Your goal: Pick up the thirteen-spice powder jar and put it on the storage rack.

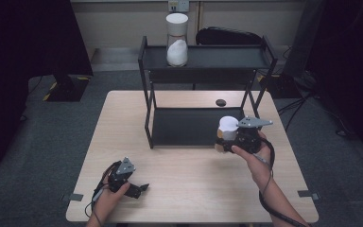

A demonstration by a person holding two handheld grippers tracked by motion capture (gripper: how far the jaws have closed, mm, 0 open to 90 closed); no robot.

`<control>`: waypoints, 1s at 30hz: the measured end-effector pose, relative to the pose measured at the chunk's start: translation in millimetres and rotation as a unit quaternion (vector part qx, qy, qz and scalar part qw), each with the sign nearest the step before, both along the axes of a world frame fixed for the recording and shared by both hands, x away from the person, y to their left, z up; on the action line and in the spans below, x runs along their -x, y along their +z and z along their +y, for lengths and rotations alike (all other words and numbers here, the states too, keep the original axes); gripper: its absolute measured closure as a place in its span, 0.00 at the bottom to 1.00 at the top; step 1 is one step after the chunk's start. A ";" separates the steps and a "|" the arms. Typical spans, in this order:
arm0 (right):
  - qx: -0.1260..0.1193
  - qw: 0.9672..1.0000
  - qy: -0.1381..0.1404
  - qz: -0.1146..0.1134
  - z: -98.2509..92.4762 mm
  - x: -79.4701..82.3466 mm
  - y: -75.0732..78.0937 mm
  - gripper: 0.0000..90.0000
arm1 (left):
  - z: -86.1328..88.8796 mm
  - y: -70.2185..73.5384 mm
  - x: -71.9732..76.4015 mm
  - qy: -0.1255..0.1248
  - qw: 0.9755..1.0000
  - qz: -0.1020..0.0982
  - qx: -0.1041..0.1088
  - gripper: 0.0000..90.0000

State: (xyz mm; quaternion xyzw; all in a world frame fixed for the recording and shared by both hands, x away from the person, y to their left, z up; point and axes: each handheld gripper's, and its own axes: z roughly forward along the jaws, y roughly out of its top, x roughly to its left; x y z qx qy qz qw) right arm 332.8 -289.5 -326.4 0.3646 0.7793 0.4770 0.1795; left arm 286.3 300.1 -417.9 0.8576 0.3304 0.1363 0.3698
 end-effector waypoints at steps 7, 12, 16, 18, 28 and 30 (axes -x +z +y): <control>0.004 1.000 -0.005 -0.003 -0.7 -9.1 25.2 0.33 | 0.0 0.0 0.0 0.000 1.000 0.000 0.000 0.00; 0.005 1.000 -0.010 -0.012 -3.1 -15.6 49.0 0.33 | 0.0 0.0 0.0 0.000 1.000 0.000 0.000 0.00; 0.012 1.000 -0.010 -0.012 -4.4 -20.5 68.0 0.33 | 0.0 0.0 0.0 0.000 1.000 0.000 0.000 0.00; 0.015 1.000 -0.012 -0.013 -4.8 -22.2 76.2 0.33 | 0.0 0.0 0.0 0.000 1.000 0.000 0.000 0.00; 0.016 0.999 -0.016 -0.026 -5.1 -27.7 116.1 0.33 | 0.0 -0.2 0.1 0.000 1.000 -0.001 0.000 0.00; 0.019 0.999 -0.014 -0.029 -4.4 -29.3 124.1 0.33 | 0.0 -0.2 0.2 0.000 1.000 -0.001 0.001 0.00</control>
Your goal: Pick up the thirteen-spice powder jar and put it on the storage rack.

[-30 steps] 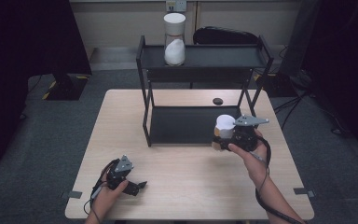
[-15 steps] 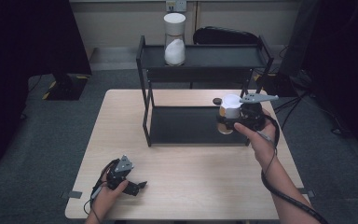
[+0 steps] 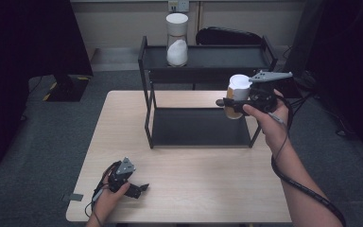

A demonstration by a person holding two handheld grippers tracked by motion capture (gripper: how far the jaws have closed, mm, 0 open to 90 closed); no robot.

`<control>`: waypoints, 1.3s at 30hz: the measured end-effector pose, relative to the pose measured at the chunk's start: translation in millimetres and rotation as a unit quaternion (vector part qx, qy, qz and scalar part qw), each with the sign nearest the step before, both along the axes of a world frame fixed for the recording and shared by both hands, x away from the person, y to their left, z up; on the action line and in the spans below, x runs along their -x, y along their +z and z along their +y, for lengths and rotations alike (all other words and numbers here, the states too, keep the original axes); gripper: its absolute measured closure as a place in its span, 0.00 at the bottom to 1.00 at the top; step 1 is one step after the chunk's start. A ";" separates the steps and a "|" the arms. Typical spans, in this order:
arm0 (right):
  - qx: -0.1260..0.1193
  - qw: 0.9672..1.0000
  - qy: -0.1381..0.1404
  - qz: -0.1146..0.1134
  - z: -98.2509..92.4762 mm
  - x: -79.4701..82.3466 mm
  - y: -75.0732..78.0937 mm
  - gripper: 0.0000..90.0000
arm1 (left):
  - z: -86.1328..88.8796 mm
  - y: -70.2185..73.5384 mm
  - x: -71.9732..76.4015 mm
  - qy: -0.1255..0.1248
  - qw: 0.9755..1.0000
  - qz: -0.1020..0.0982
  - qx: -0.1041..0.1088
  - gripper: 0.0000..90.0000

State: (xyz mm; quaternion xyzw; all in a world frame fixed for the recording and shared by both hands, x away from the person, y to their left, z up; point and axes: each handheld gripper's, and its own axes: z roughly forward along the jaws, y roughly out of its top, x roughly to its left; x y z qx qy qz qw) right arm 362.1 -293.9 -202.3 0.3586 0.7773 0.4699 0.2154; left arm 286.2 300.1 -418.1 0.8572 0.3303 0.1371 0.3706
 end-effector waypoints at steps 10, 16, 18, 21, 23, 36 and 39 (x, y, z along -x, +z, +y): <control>-0.003 1.000 0.003 -0.005 5.0 -6.1 31.4 0.33 | 0.0 0.1 0.0 0.000 1.000 0.000 0.000 0.00; -0.001 1.000 0.001 -0.012 10.6 -5.9 47.4 0.33 | 0.0 0.1 0.0 0.000 1.000 0.000 0.000 0.00; -0.004 1.000 0.000 -0.014 11.2 -5.7 52.4 0.33 | 0.0 0.3 -0.1 0.000 1.000 0.001 0.000 0.00; -0.002 1.000 -0.003 -0.016 13.2 -5.3 60.9 0.33 | 0.0 0.3 -0.2 0.000 1.000 0.001 0.000 0.00; 0.002 1.000 -0.005 -0.020 14.7 -5.7 67.2 0.33 | 0.0 0.3 -0.2 0.000 1.000 0.001 0.000 0.00; 0.001 1.000 -0.013 -0.027 22.5 -10.9 100.6 0.33 | 0.0 0.3 -0.2 0.000 1.000 0.001 0.000 0.00; 0.000 0.999 -0.021 -0.031 25.2 -13.9 110.0 0.33 | 0.0 0.6 -0.4 -0.001 1.000 0.002 -0.001 0.00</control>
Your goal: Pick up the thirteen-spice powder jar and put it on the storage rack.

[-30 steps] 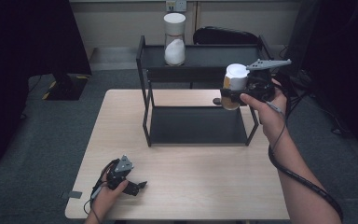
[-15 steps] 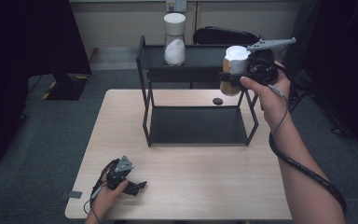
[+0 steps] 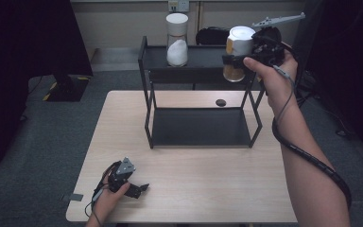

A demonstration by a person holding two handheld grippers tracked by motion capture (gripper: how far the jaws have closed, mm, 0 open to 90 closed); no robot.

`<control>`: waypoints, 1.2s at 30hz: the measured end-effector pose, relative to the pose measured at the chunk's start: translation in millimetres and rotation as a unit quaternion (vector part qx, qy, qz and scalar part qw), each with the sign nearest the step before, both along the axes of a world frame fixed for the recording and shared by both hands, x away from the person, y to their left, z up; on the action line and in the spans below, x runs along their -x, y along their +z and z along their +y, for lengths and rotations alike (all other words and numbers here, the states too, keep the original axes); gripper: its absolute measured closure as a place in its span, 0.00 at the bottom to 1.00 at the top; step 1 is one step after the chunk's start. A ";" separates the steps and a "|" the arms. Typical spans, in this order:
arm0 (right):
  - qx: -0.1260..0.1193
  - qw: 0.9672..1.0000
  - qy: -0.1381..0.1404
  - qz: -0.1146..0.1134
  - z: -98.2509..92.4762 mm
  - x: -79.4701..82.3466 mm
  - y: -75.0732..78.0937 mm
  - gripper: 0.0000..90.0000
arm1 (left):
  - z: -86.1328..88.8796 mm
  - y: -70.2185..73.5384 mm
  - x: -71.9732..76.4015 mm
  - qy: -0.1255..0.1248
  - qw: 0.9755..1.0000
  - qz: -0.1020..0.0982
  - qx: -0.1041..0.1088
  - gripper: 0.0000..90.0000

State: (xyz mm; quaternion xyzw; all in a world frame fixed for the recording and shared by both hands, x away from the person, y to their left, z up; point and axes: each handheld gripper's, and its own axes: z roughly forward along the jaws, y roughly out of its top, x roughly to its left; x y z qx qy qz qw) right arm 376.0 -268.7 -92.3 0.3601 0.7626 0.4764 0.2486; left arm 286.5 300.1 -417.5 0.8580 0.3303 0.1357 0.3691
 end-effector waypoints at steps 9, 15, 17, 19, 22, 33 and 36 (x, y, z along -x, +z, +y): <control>0.007 1.000 -0.018 -0.008 10.4 -11.3 18.4 0.33 | 0.0 -0.1 0.0 0.000 1.000 0.000 0.000 0.00; 0.012 0.999 -0.032 -0.007 20.5 -25.1 19.5 0.33 | 0.0 -0.1 0.0 0.000 1.000 0.000 0.000 0.00; 0.011 0.999 -0.036 -0.011 24.1 -29.6 16.6 0.33 | 0.0 0.0 0.0 0.000 1.000 0.000 0.000 0.00; 0.010 0.999 -0.038 -0.008 27.3 -35.4 14.5 0.33 | 0.0 0.0 0.0 0.000 1.000 0.000 0.000 0.00; 0.012 0.999 -0.041 -0.008 32.3 -42.8 10.6 0.33 | 0.0 -0.1 0.0 0.000 1.000 0.000 0.000 0.00; 0.016 0.998 -0.059 -0.014 46.4 -57.8 6.4 0.33 | 0.0 0.0 0.0 0.000 1.000 0.000 0.000 0.00; 0.017 0.998 -0.062 -0.012 49.0 -60.6 5.2 0.33 | 0.0 0.0 0.0 0.000 1.000 0.000 0.000 0.00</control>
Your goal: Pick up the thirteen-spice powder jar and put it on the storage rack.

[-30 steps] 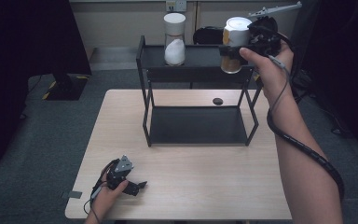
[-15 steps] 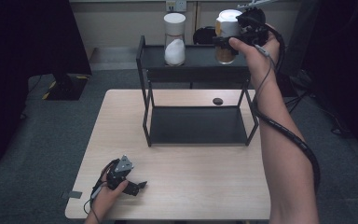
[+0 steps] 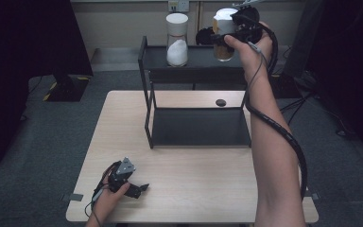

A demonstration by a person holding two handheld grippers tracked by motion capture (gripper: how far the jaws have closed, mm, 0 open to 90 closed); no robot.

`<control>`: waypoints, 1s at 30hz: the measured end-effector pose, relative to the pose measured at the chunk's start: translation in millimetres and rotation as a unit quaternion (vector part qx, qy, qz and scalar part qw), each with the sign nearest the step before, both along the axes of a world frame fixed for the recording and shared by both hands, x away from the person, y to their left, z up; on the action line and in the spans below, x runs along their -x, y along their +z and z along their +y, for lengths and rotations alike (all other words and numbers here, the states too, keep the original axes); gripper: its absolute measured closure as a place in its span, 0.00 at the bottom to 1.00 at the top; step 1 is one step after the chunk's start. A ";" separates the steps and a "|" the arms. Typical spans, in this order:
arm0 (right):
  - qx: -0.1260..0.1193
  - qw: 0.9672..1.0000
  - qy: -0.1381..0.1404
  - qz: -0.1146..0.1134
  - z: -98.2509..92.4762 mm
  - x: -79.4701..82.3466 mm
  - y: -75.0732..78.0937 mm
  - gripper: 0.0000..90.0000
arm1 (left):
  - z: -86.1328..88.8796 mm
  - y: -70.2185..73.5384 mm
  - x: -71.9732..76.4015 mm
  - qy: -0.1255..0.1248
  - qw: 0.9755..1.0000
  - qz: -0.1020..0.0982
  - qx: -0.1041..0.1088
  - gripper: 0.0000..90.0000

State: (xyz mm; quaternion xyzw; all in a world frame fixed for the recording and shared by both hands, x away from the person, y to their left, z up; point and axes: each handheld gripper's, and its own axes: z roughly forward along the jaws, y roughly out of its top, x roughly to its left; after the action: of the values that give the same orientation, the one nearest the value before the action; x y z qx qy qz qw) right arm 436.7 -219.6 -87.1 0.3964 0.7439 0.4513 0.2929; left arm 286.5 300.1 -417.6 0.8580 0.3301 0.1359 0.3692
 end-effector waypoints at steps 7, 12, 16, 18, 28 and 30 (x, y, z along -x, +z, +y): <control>0.003 1.000 -0.001 0.007 4.6 -5.7 -4.9 0.33 | 0.0 0.0 0.1 0.000 1.000 0.000 0.000 0.00; -0.005 1.000 0.000 0.009 5.7 -8.5 -9.5 0.33 | 0.0 0.0 0.0 0.000 1.000 0.000 0.000 0.00; -0.004 1.000 -0.001 0.011 6.7 -10.0 -10.9 0.33 | 0.0 0.0 0.0 0.000 1.000 0.000 0.000 0.00; -0.004 1.000 -0.003 0.012 6.6 -10.6 -12.3 0.33 | 0.0 0.0 0.0 0.000 1.000 0.000 0.000 0.00; -0.015 1.000 -0.006 0.011 3.1 -9.4 -20.0 0.33 | 0.0 0.0 0.0 0.000 1.000 0.000 0.000 0.00; -0.019 1.000 -0.008 0.011 2.9 -9.3 -21.0 0.33 | 0.0 0.0 0.0 0.000 1.000 0.000 0.000 0.00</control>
State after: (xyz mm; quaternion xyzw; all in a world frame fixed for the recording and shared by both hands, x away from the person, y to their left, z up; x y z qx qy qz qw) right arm 446.0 -216.7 -108.2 0.4128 0.7354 0.4583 0.2806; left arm 286.5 300.1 -417.6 0.8581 0.3300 0.1361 0.3691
